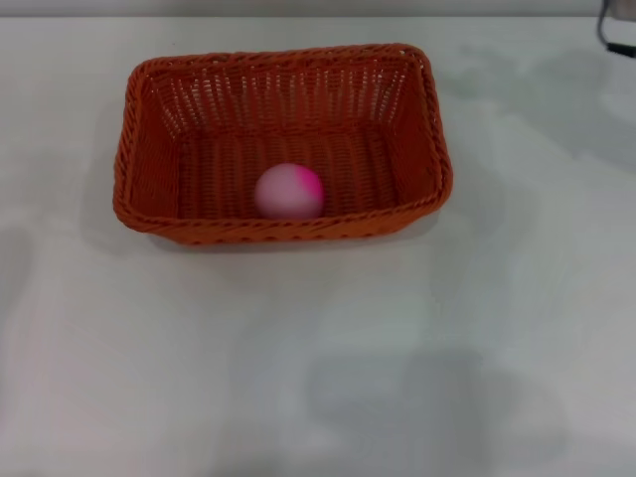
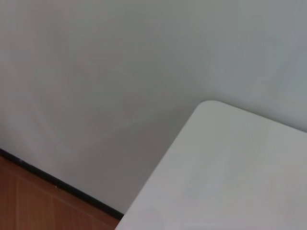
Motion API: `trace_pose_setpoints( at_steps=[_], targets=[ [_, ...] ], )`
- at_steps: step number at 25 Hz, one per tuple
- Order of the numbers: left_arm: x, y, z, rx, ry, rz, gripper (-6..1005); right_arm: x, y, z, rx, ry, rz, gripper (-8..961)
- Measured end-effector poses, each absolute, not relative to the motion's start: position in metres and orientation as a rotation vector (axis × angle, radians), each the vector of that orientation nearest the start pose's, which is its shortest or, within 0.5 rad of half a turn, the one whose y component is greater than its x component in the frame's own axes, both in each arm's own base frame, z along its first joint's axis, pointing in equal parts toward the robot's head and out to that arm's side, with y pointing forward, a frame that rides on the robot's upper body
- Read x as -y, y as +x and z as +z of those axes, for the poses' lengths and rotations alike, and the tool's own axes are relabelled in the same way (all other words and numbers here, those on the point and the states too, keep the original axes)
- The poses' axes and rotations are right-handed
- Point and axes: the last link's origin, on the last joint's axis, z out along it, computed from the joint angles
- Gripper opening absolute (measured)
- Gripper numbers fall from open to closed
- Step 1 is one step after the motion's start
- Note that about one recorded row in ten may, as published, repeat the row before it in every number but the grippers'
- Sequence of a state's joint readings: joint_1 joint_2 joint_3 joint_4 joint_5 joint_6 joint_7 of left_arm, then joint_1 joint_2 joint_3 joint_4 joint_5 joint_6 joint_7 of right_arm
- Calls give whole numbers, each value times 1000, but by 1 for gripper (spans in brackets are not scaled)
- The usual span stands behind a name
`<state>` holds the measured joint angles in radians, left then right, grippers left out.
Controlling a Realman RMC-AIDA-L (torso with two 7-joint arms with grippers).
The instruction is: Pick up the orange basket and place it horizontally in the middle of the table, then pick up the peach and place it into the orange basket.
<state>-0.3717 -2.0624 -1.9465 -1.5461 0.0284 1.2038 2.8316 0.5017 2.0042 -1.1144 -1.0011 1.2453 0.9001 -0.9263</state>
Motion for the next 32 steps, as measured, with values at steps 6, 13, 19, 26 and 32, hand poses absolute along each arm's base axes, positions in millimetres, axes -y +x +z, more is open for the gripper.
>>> trace_pose_setpoints(
  at_steps=[6,13,19,26,32],
  targets=[
    [-364,-290,142,1375,-1246,-5,575,-424,269,78,-1074,-1953,546,851],
    [-367,-303,140,1314,-1247,-72,567,-424,296,85,-1022,-1824,478,795],
    [-377,-312,131,1247,-1268,-131,560,-421,323,87,-981,-1715,407,710],
    [-385,-316,112,1058,-1340,-269,552,-416,349,86,-977,-1604,379,603],
    [-382,-318,98,936,-1387,-362,548,-412,357,86,-950,-1571,357,537]
  ],
)
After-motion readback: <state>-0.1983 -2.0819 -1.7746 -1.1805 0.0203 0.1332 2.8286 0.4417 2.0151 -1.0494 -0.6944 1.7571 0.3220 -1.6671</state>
